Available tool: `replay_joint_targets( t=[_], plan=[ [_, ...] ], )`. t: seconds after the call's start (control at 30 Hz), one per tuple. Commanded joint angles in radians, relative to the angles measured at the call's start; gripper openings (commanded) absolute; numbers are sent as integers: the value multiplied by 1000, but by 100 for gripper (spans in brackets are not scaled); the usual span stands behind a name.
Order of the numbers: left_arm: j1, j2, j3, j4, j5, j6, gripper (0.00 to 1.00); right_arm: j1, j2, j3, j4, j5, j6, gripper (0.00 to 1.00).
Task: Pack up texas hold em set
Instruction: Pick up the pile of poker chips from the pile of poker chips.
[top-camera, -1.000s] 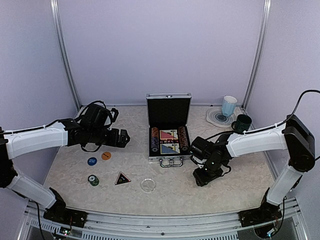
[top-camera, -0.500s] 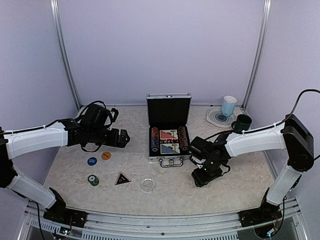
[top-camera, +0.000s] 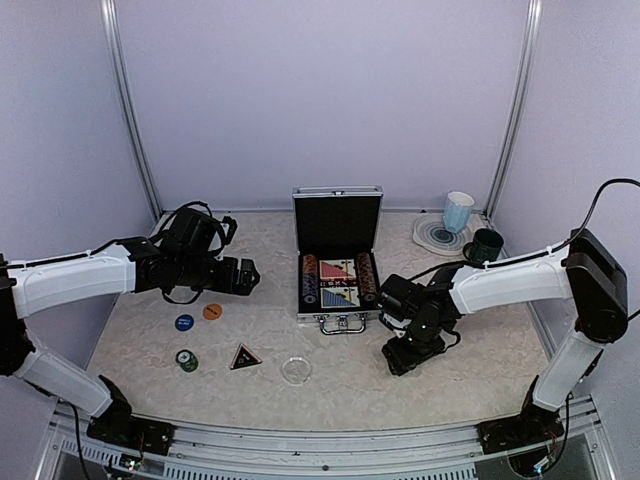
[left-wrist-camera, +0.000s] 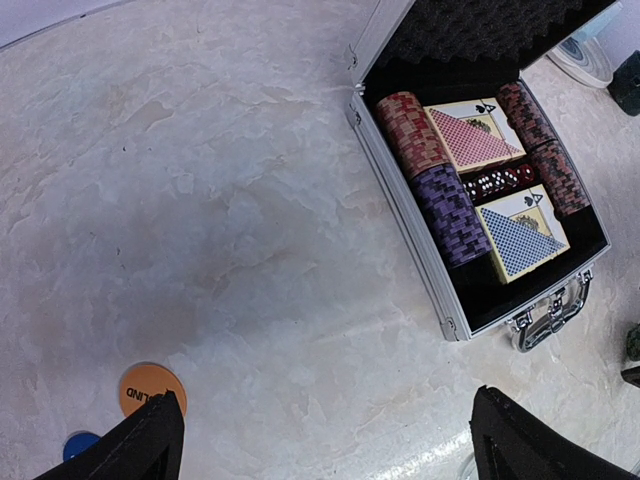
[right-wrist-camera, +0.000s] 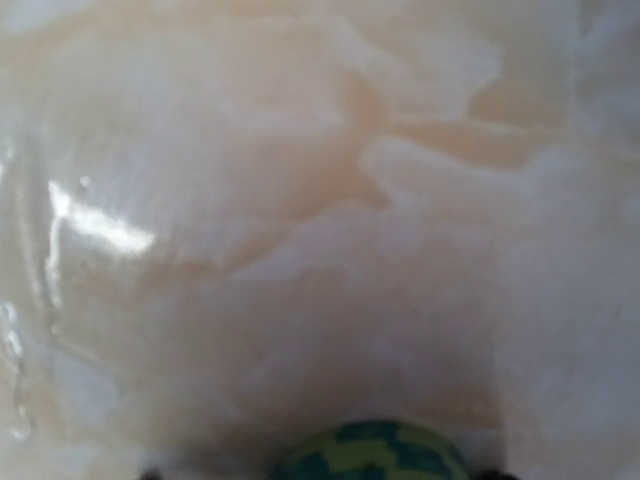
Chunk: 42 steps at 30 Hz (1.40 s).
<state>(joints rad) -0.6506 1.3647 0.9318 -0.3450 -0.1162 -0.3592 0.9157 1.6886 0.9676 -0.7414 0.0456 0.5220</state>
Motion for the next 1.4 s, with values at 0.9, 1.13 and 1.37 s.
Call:
replay_joint_targets(
  t=[0.9,1.13,1.37],
  plan=[
    [-7,-16,-1,11,0,-4,99,28,58,-28,-36,17,5,27],
    [-7,-20,7,11,11,-20,99,27,43,-1,26,35,-42,0],
    [-11,-22,13,18,46,-63,99,26,64,59,56,54,-105,0]
  ],
)
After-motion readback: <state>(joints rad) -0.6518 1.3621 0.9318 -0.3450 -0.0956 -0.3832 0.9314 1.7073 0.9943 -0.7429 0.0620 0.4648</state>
